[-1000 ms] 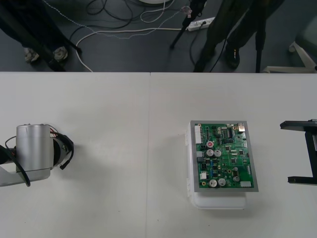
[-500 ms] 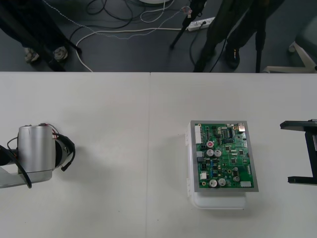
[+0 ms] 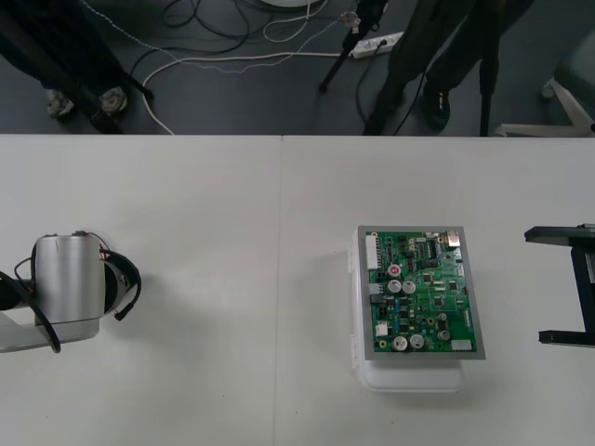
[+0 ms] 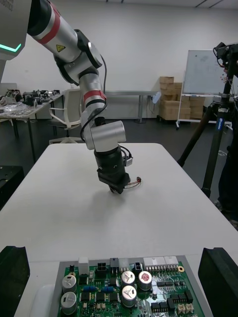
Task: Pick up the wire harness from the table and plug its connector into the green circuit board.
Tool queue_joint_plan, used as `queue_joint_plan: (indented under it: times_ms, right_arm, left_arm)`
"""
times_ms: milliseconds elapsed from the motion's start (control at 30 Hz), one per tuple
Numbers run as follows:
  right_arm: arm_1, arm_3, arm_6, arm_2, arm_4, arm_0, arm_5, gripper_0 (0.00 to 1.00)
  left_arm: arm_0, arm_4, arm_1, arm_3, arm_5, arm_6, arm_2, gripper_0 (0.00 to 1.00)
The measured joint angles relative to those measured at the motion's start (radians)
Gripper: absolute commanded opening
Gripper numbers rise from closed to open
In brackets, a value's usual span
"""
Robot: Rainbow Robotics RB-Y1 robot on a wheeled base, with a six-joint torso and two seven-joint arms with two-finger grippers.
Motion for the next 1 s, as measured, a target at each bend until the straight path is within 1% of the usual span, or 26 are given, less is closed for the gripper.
queue_joint_plan:
  times_ms: [133,367,700,1000]
  right_arm:
    - [0.001,0.0,0.0,0.0,0.0,0.0,0.0,1.0]
    - [0.001,0.0,0.0,0.0,0.0,0.0,0.0,1.0]
    - [0.001,0.001,0.0,0.0,0.0,0.0,0.0,1.0]
    - [0.001,0.001,0.0,0.0,0.0,0.0,0.0,1.0]
  left_arm:
    - [0.006,0.0,0.0,0.0,-0.023,0.001,0.038,0.0]
    - [0.087,0.012,0.0,-0.017,-0.104,0.012,0.238,0.0]
    - [0.139,0.115,0.028,-0.099,-0.235,0.013,0.439,0.0]
    - [0.248,0.278,0.083,-0.144,-0.324,0.013,0.748,0.0]
